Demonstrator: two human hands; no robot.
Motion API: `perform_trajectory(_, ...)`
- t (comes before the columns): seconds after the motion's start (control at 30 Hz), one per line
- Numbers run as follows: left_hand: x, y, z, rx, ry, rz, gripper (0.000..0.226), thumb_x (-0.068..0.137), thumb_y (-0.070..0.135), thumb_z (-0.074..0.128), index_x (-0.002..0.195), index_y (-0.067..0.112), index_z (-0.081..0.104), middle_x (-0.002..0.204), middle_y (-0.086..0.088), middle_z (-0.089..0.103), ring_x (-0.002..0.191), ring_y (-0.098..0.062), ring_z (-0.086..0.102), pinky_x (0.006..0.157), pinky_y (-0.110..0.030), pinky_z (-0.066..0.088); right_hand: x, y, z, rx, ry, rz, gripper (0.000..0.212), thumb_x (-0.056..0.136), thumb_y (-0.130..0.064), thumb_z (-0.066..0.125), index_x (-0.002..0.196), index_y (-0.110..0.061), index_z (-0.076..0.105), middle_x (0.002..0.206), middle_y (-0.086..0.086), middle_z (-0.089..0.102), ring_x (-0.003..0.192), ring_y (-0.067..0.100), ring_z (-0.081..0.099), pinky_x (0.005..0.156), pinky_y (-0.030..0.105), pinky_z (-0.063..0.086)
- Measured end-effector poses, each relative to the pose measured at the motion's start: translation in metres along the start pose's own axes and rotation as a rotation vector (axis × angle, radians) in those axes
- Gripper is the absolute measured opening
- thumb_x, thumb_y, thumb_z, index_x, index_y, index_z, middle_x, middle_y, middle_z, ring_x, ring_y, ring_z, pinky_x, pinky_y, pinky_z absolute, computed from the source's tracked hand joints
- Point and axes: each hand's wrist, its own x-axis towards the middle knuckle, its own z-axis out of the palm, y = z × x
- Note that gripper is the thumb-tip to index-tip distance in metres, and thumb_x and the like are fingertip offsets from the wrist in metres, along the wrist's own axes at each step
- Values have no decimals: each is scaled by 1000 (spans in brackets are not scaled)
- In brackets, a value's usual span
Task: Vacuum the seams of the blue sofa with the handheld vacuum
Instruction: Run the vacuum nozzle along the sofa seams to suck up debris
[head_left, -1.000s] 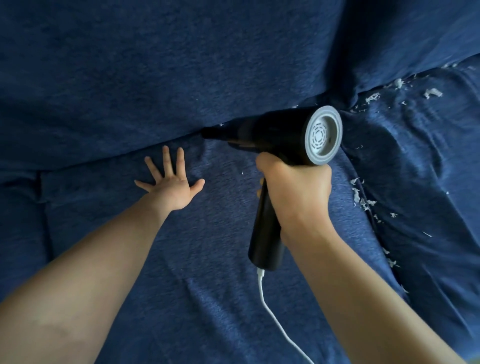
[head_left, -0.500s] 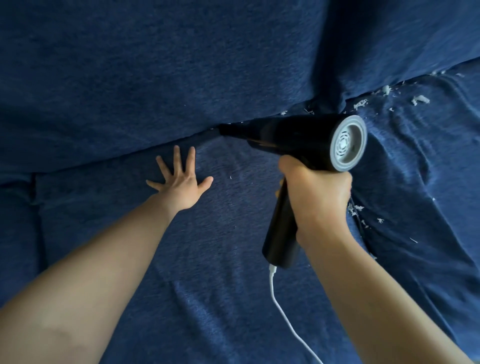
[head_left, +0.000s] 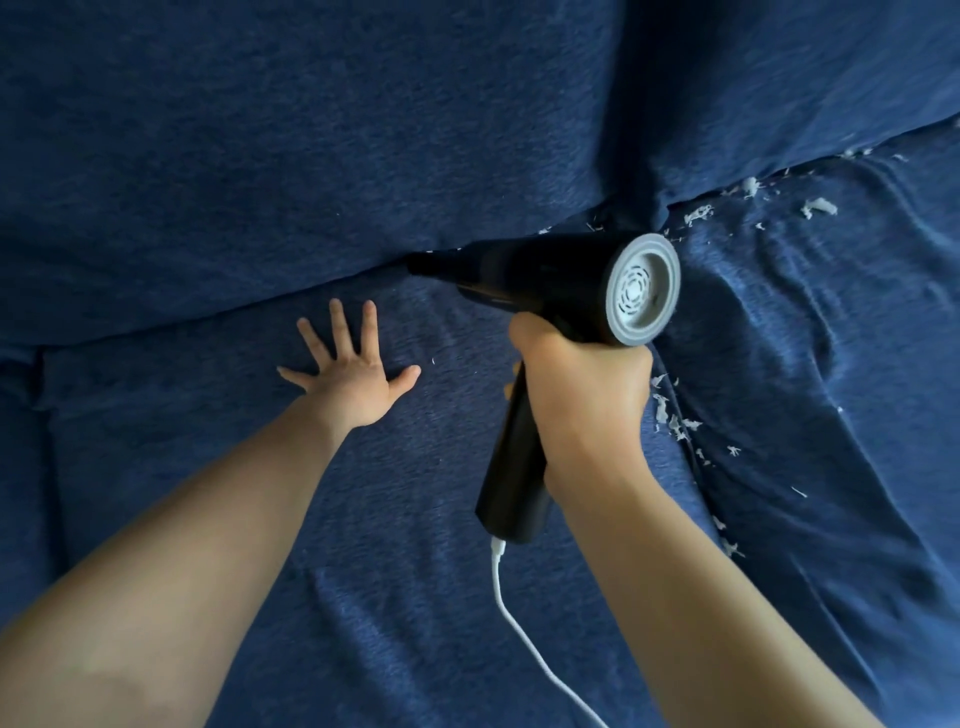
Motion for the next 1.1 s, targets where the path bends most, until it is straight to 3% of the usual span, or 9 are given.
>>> perform_trajectory(0.27, 0, 0, -1, 5, -2, -5, 100, 81, 81, 28, 142, 34, -35, 150, -2, -43, 140, -42, -30, 104, -77, 6, 6, -3, 7, -35, -49, 18, 24, 61, -34, 70, 72, -13, 68, 71, 5, 73, 75, 30, 73, 79, 47, 63)
perform_trajectory(0.37, -3, 1, -2, 0, -6, -10, 98, 83, 79, 29, 143, 33, -35, 150, -2, -42, 140, -41, -29, 105, -77, 7, 10, -2, -6, -18, -13, 11, 32, 53, -38, 69, 73, -12, 68, 74, 9, 73, 79, 36, 73, 80, 51, 62)
perform_trajectory(0.5, -7, 7, -1, -14, -9, -35, 97, 85, 76, 28, 144, 31, -34, 151, -2, -42, 140, -41, -29, 106, -76, 8, 21, -7, -32, 10, 52, -8, 25, 51, -37, 70, 58, -13, 69, 58, 3, 69, 75, 36, 73, 80, 54, 61)
perform_trajectory(0.57, -8, 10, 0, -10, -5, -48, 97, 85, 77, 27, 144, 30, -34, 151, -3, -42, 141, -41, -29, 106, -76, 8, 26, -12, -36, 7, 42, -15, 12, 53, -36, 69, 55, -25, 72, 52, 1, 67, 73, 34, 73, 81, 53, 61)
perform_trajectory(0.63, -8, 12, 2, -14, 1, -58, 97, 85, 77, 26, 144, 30, -34, 151, -3, -41, 141, -40, -29, 106, -76, 7, 30, -15, -32, -3, 31, -9, 25, 52, -37, 68, 61, -14, 70, 63, 4, 72, 76, 34, 73, 81, 51, 62)
perform_trajectory(0.73, -8, 13, 2, -18, 5, -65, 97, 86, 76, 28, 145, 29, -33, 151, -3, -41, 141, -40, -28, 106, -76, 7, 30, -18, -23, -12, -1, -2, 32, 54, -38, 68, 75, -14, 69, 75, 8, 74, 79, 33, 73, 80, 48, 63)
perform_trajectory(1.1, -10, 19, 2, -28, -4, -99, 97, 87, 74, 29, 143, 28, -36, 150, -3, -42, 141, -40, -28, 107, -75, 7, 29, -12, -24, 46, -28, 60, 27, 53, -36, 68, 68, -13, 67, 69, 6, 72, 76, 34, 74, 78, 51, 63)
